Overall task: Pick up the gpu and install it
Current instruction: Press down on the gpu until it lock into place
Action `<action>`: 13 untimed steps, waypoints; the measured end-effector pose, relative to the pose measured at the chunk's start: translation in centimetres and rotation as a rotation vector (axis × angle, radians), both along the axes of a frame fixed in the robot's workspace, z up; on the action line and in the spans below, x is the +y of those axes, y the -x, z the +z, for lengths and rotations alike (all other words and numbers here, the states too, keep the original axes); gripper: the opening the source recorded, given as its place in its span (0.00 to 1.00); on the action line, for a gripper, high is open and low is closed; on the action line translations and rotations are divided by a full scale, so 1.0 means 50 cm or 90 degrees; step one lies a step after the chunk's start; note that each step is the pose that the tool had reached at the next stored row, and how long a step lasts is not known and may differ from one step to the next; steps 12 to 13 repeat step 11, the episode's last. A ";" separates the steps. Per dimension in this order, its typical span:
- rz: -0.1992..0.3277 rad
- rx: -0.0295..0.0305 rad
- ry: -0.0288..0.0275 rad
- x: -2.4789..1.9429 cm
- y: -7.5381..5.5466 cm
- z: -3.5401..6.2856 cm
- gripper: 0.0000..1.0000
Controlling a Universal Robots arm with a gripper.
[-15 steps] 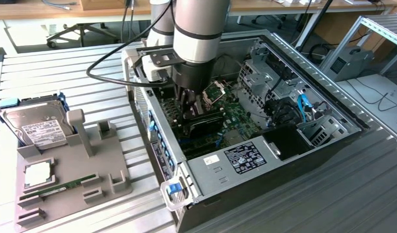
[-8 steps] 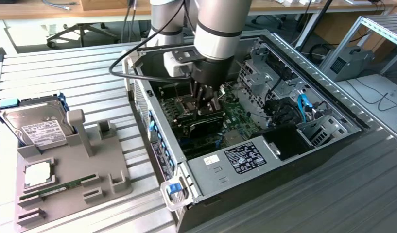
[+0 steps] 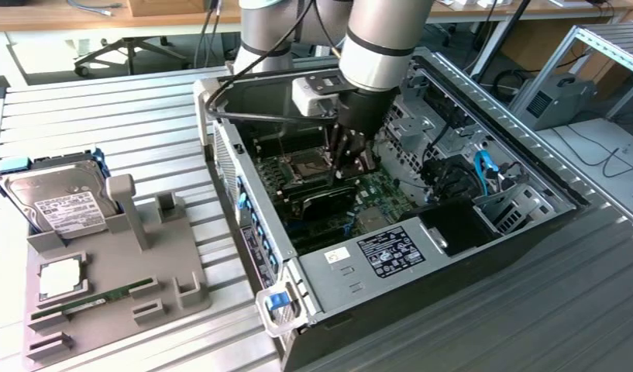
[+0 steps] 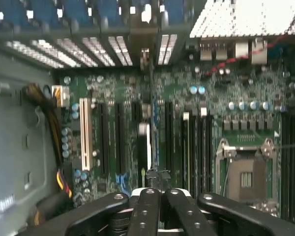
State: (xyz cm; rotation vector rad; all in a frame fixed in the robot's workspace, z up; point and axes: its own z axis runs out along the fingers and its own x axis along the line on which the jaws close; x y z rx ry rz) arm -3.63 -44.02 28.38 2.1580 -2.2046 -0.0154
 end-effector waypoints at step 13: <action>0.000 0.0025 0.0000 0.0005 -0.015 0.000 0.11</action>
